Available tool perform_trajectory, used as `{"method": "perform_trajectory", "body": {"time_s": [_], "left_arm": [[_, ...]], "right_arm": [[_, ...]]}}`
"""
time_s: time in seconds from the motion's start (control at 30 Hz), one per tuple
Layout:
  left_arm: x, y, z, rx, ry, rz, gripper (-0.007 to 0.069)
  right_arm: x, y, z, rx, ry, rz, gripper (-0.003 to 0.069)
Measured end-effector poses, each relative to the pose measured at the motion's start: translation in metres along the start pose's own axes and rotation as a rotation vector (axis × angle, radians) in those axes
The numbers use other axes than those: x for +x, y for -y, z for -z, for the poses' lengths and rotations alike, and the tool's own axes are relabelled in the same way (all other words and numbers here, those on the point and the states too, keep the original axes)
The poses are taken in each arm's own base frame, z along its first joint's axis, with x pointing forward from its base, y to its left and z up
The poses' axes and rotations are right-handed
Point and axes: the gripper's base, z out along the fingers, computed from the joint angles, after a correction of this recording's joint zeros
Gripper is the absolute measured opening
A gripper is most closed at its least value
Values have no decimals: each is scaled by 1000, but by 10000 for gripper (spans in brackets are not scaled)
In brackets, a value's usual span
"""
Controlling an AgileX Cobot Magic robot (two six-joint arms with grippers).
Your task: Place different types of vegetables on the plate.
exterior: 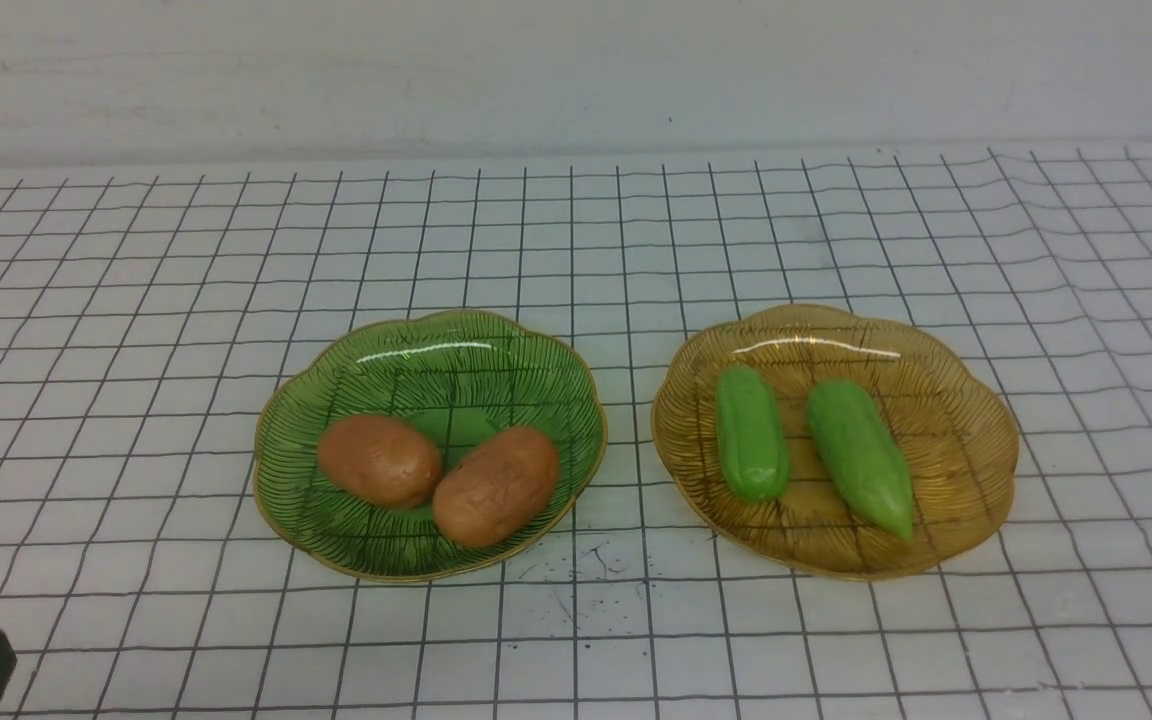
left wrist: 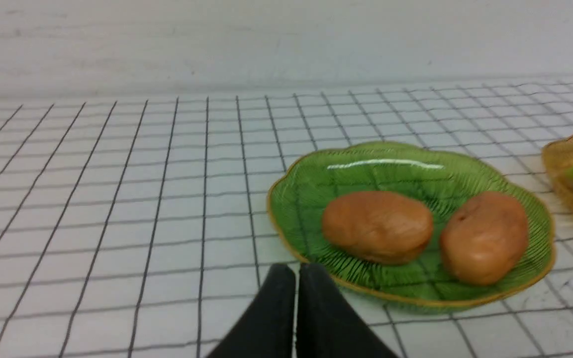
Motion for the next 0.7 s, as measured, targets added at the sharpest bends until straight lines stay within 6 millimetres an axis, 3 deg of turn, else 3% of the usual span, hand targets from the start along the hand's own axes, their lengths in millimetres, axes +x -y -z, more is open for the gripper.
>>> {"method": "perform_trajectory", "body": {"time_s": [0.1, 0.4, 0.7], "left_arm": [[21, -2, -2, -19, -19, 4, -8], [33, -2, -1, -24, -137, 7, -8], [33, 1, -1, -1, -140, 80, -8]], "right_arm": [[0, 0, 0, 0, 0, 0, -14], [0, 0, 0, 0, -1, 0, -14], [0, 0, 0, 0, -1, 0, -14]]}}
